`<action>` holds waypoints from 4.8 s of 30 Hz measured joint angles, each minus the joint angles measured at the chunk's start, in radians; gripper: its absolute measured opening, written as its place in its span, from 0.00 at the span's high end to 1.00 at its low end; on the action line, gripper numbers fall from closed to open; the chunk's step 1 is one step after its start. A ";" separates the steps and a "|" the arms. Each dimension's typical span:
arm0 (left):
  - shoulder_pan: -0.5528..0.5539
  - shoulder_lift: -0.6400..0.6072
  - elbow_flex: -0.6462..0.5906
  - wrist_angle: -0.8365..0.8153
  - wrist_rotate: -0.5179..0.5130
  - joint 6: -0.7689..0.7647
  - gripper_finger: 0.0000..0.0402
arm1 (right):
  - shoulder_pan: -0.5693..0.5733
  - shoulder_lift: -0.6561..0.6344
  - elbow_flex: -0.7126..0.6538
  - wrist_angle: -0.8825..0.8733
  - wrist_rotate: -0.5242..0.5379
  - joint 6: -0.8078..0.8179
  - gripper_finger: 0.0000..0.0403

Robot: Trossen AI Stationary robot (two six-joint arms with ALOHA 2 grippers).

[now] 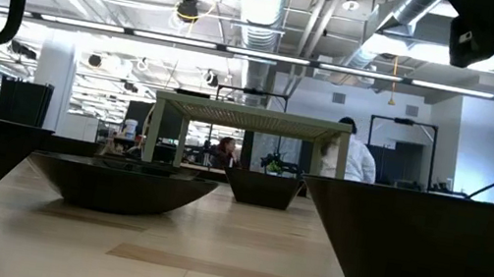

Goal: Pick & Place Mini shaped plates
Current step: Stack the black square plate on top of the black square plate on the shelf

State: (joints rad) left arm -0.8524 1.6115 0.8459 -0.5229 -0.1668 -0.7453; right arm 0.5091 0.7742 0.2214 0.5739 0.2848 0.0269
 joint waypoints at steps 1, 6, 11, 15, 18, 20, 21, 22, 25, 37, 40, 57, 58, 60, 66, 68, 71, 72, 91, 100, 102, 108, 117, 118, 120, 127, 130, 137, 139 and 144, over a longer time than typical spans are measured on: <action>0.000 0.000 0.000 0.000 -0.016 0.007 0.77 | 0.000 0.000 0.000 0.000 0.000 0.000 0.58; 0.000 0.000 0.000 0.000 -0.048 0.043 0.77 | 0.000 0.000 0.000 0.000 0.000 0.000 0.58; 0.000 0.000 0.000 0.008 -0.048 0.140 0.77 | 0.000 0.000 0.000 0.001 0.000 0.000 0.58; 0.000 0.000 0.000 0.008 -0.050 0.236 0.77 | 0.000 0.000 0.000 0.001 0.000 0.000 0.58; 0.000 0.000 0.000 0.007 -0.050 0.293 0.77 | 0.000 0.000 0.000 0.002 0.000 0.000 0.58; 0.000 0.000 0.000 0.007 -0.050 0.317 0.77 | 0.000 0.000 0.000 0.002 0.000 0.000 0.58; -0.001 0.000 0.000 0.007 -0.050 0.323 0.77 | 0.000 0.000 0.000 0.002 0.000 0.001 0.58; -0.005 0.000 0.000 0.007 -0.050 0.325 0.77 | 0.000 0.000 0.000 0.002 0.000 0.005 0.58; -0.014 0.000 0.000 0.008 -0.050 0.337 0.77 | 0.000 0.000 0.000 0.002 0.000 0.008 0.58; -0.043 0.000 -0.001 0.015 -0.120 0.348 0.77 | 0.000 0.000 0.000 -0.001 0.000 0.050 0.58; -0.043 0.000 -0.012 0.015 -0.119 0.347 0.77 | 0.000 0.000 0.000 -0.001 0.000 0.051 0.58; -0.051 0.000 -0.079 0.072 -0.122 0.314 0.77 | 0.000 0.000 0.000 -0.002 0.000 0.053 0.58; -0.051 -0.001 -0.083 0.080 -0.123 0.314 0.77 | 0.000 0.000 0.000 -0.002 0.000 0.053 0.58; -0.051 -0.002 -0.087 0.087 -0.130 0.314 0.77 | 0.000 0.000 0.000 -0.002 0.000 0.053 0.58; -0.048 -0.001 -0.090 0.103 -0.182 0.308 0.86 | 0.000 0.000 0.000 -0.002 0.000 0.053 0.58; -0.048 -0.001 -0.090 0.106 -0.187 0.284 0.92 | 0.000 0.000 0.000 -0.002 0.000 0.053 0.58; -0.048 -0.001 -0.089 0.120 -0.212 0.258 0.98 | 0.000 0.000 0.000 -0.002 0.000 0.053 0.58; -0.048 -0.001 -0.088 0.127 -0.226 0.251 0.98 | 0.000 0.000 0.000 -0.002 0.000 0.053 0.58; 0.238 -0.013 0.261 -0.071 -0.636 0.747 0.98 | -0.001 0.000 0.000 -0.001 0.000 0.043 0.58; 0.709 -0.195 0.296 -0.082 -0.607 0.952 0.98 | -0.002 0.000 0.000 -0.007 0.003 0.042 0.58; 0.825 -0.243 0.296 -0.086 -0.510 0.979 0.98 | -0.002 0.000 0.000 -0.018 0.003 0.042 0.58; 1.062 -0.291 0.296 -0.083 -0.309 1.052 0.98 | -0.002 0.000 0.000 -0.020 0.003 0.042 0.58; 1.152 -0.231 0.296 -0.060 -0.264 1.182 0.98 | -0.001 0.000 0.000 -0.043 0.003 0.043 0.58; 1.156 -0.223 0.296 -0.059 -0.266 1.182 0.98 | -0.001 0.000 0.000 -0.047 0.003 0.043 0.58; 1.162 -0.210 0.296 -0.059 -0.265 1.181 0.98 | -0.001 0.000 0.000 -0.047 0.003 0.043 0.58; 1.164 -0.149 0.296 -0.044 -0.266 1.182 0.98 | -0.001 0.000 0.000 -0.047 0.003 0.044 0.58; 1.163 -0.124 0.296 -0.044 -0.268 1.181 0.98 | -0.001 0.000 0.000 -0.047 0.003 0.045 0.58; 1.163 -0.112 0.296 -0.041 -0.351 1.179 0.96 | 0.000 0.000 0.000 -0.047 0.003 0.045 0.58; 1.163 -0.120 0.295 -0.043 -0.361 1.179 0.97 | 0.000 0.000 0.000 -0.048 0.003 0.045 0.58; 1.163 -0.125 0.295 -0.039 -0.360 1.183 0.97 | 0.000 0.000 0.000 -0.071 0.003 0.052 0.58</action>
State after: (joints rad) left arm 0.3103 1.4868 1.1408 -0.5617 -0.5271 0.4377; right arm 0.5087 0.7738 0.2213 0.5033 0.2880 0.0787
